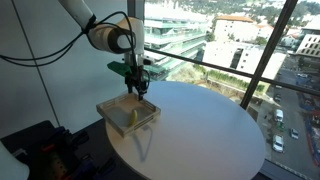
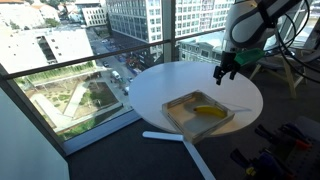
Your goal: Put the banana on the tray
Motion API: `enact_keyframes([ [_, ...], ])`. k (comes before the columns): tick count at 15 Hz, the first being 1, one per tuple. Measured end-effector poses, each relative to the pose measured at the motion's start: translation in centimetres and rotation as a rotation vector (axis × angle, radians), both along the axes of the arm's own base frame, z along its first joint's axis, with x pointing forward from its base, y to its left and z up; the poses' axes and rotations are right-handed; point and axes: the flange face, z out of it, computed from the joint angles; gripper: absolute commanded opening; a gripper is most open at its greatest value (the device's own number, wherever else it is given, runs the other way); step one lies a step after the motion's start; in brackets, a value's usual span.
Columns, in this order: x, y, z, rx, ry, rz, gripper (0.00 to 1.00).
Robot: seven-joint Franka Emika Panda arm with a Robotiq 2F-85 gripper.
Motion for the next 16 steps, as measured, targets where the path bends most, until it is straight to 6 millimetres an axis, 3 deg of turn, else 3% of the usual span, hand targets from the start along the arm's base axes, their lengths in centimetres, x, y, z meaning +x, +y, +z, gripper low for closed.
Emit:
enact_keyframes([
  [16,-2.3,-0.2,2.1,0.010,-0.019,-0.015,1.00],
])
